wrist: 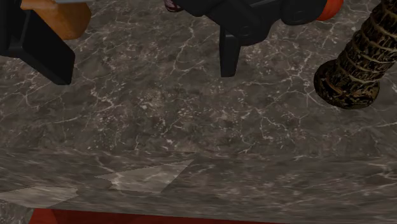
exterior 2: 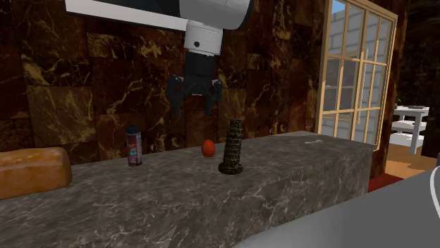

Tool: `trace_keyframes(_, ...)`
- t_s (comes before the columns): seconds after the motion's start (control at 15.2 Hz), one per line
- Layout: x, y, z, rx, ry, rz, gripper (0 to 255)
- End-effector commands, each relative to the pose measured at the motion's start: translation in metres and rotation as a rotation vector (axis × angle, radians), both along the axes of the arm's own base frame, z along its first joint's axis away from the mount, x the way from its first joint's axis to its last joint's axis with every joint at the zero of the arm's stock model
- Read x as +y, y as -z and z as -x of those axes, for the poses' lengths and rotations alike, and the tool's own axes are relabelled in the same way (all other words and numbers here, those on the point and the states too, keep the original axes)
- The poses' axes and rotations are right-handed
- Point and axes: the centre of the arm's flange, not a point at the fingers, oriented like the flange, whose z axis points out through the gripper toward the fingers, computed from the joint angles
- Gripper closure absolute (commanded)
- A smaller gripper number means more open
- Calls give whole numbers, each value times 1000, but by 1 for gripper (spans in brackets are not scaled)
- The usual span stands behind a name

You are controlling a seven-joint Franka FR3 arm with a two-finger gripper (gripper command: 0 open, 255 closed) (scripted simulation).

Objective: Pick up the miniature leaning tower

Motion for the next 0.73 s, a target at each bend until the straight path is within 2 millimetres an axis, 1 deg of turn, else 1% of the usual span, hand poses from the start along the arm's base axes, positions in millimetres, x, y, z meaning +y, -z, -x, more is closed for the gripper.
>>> trace_keyframes(0.0, 0, 0, 0, 0, 0, 0, 0)
trace_keyframes(0.66, -100, 19, -86, 40, -83, 41, 0)
